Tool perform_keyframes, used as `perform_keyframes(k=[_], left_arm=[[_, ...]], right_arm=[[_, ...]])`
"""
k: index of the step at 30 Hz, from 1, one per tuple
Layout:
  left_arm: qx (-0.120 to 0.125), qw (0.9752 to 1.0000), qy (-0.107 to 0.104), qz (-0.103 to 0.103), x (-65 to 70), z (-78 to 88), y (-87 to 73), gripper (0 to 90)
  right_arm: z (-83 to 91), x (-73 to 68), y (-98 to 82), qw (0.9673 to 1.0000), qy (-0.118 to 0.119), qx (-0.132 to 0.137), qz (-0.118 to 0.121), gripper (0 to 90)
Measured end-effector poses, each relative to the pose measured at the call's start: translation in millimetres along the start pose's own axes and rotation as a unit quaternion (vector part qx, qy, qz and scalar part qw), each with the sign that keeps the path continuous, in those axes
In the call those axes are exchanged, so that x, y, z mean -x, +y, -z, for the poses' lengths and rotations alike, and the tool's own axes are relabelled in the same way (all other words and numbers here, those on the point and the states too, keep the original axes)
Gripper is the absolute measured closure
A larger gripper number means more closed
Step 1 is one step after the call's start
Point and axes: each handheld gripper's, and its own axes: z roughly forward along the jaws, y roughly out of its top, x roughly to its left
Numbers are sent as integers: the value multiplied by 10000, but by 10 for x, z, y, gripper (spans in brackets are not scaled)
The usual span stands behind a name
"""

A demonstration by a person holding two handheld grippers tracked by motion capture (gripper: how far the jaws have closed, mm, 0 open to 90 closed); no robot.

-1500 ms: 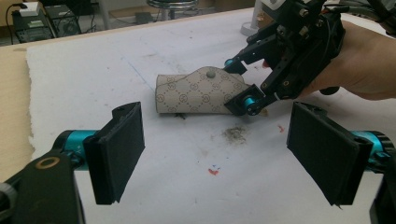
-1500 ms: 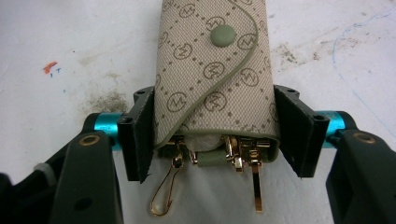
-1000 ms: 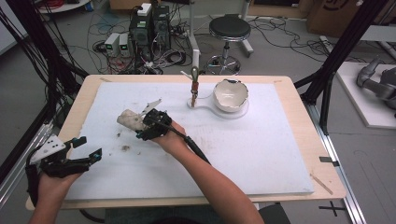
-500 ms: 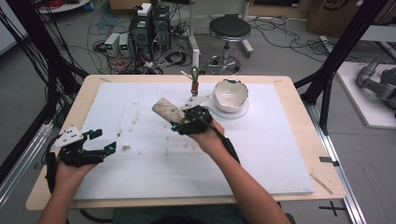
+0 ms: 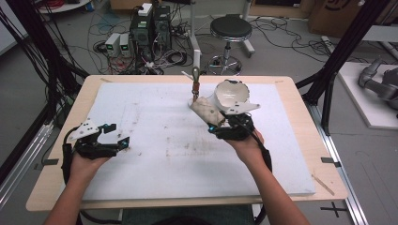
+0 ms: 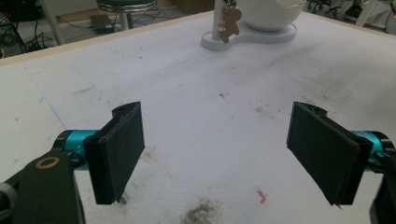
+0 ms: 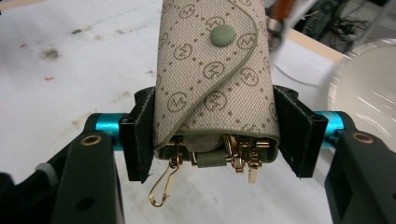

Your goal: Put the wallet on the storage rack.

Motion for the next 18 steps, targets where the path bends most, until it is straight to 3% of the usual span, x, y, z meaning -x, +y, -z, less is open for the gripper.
perform_keyframes(k=[5, 18], left_arm=[[-10, 10000, -52, -3, -2, -64, 14, 190], [-24, 10000, -56, -25, -1, -91, 26, 190]], right_arm=[[193, 125, -168, 9996, -218, 90, -146, 375], [303, 268, -260, 9986, -459, 136, -213, 375]])
